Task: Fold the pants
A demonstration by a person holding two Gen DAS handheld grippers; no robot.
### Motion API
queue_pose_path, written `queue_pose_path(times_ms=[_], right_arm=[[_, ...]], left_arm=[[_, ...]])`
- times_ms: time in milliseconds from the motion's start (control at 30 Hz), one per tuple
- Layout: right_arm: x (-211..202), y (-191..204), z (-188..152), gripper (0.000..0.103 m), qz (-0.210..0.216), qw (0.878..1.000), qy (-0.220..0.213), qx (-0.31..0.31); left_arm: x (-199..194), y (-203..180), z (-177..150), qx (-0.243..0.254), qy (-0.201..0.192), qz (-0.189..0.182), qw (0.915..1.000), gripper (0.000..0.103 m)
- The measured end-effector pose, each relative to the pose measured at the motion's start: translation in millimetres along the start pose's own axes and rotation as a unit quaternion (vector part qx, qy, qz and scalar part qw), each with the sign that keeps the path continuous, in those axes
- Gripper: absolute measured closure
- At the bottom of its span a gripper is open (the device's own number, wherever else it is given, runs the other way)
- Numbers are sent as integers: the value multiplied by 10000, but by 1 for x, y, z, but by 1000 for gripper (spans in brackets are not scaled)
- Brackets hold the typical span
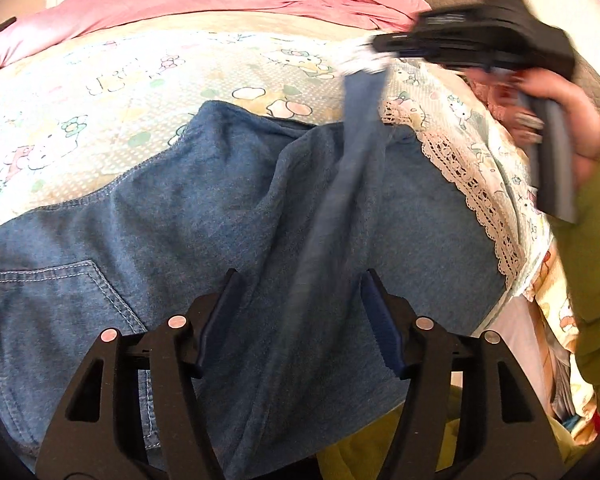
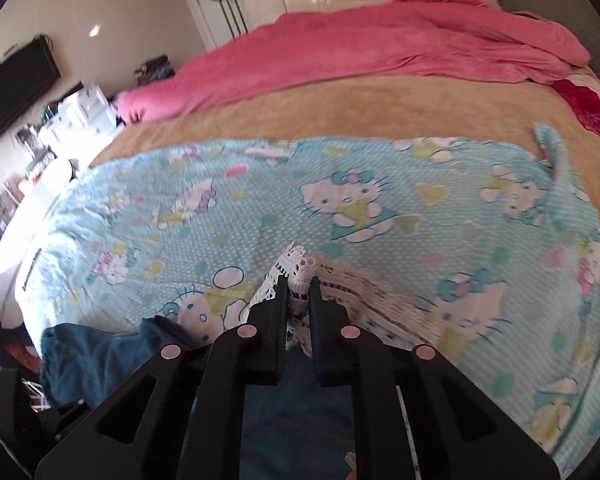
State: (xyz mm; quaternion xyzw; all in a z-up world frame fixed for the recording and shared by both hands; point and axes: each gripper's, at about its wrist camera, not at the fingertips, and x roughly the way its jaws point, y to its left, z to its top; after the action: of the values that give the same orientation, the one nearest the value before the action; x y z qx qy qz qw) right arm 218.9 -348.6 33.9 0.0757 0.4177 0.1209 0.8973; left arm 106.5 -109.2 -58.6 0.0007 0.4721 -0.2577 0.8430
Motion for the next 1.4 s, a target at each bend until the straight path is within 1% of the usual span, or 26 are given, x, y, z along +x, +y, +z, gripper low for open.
queue_pose_path(times_ms=[33,100,133,167,233,367,467,500,600,700,767,867,933,1067,1167,1233,1267,1300,1333,1367,1400], right_arm=[[-11,-3,-3,94,-7,10000,-68,30],[-35,-10,-14,94,-43,9998,-200,75],[-48,-15,-22,94,-75,9996,-235,119],[-57,-18,-30,94,-87,9996,-234,165],[-76,-26,-49,94,-101,9993,-201,315],[-112,-40,-92,94,-183,9976,-172,647],[-128,-46,-126,94,-197,9957,-85,902],[-131,-46,-136,94,-207,9952,-62,959],[-131,-49,-166,94,-293,9928,182,1146],[-126,-51,-190,94,-456,9903,345,1269],[-120,-52,-199,94,-517,9888,463,1318],[-115,-55,-211,94,-569,9869,542,1409],[-111,-56,-216,94,-626,9857,595,1448],[-111,-59,-217,94,-730,9851,579,1445],[-104,-62,-218,94,-880,9842,608,1414],[-97,-63,-222,92,-895,9838,662,1407],[-100,-64,-222,88,-881,9834,649,1450],[-103,-65,-221,77,-935,9829,633,1455],[-113,-61,-218,72,-1153,9837,525,1274],[-124,-55,-213,71,-1364,9856,318,951],[-137,-44,-207,71,-1448,9882,75,491]], left_arm=[[-1,0,0,12,-19,18,10000,49],[-4,0,1,64,-79,91,9999,62],[-6,-1,1,105,-108,70,9999,85],[-7,-4,2,141,-113,-20,9998,103],[-13,-4,2,224,-151,-133,9995,103],[-25,-6,0,579,-203,-163,9980,103],[-29,-7,-8,774,-182,-199,9966,103],[-30,-9,-11,833,-151,-218,9962,103],[-30,-20,-18,1013,-3,-171,9947,103],[-25,-31,-26,1166,103,-164,9930,103],[-21,-36,-31,1233,151,-154,9921,103],[-18,-38,-38,1320,224,-116,9909,103],[-16,-37,-39,1267,250,-160,9915,102],[-13,-39,-44,1297,279,-162,9910,100],[-10,-44,-49,1438,344,-146,9889,99],[-7,-45,-52,1464,398,-92,9884,99],[-7,-45,-51,1454,399,-98,9885,99],[-8,-44,-52,1444,394,-108,9887,99],[-8,-44,-51,1434,396,-116,9888,99],[-8,-44,-52,1430,399,-119,9888,99],[-8,-43,-52,1424,404,-123,9889,99]])
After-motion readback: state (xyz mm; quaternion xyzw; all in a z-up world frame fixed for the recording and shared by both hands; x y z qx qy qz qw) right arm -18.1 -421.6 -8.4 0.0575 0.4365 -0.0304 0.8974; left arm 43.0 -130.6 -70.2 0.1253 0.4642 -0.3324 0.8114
